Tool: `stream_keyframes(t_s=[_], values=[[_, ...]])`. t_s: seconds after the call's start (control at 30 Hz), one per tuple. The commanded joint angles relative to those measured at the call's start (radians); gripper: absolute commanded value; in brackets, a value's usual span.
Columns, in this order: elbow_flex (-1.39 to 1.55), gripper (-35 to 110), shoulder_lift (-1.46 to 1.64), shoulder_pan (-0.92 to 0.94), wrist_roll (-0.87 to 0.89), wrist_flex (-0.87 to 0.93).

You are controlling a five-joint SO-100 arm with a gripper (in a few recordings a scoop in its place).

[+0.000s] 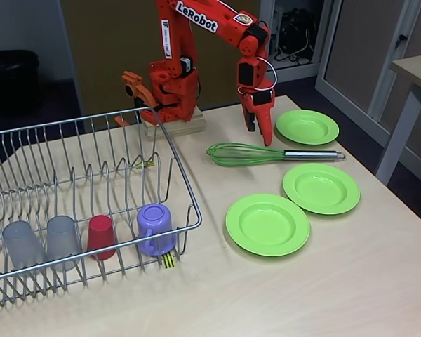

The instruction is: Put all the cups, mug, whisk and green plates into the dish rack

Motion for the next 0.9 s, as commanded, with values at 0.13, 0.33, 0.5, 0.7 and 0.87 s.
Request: stream_keyframes(t_s=[0.13, 0.33, 0.5, 0.7, 0.87], values=[[-0.055, 39, -0.221, -0.147, 0.198, -0.172], [-0.17, 39, -0.371, -0.179, 0.244, -0.215], [-0.242, 37, -0.457, -0.198, 0.282, -0.233], [-0.273, 33, -0.522, -0.221, 0.336, -0.284], [-0.314, 30, -0.575, -0.238, 0.37, -0.302]])
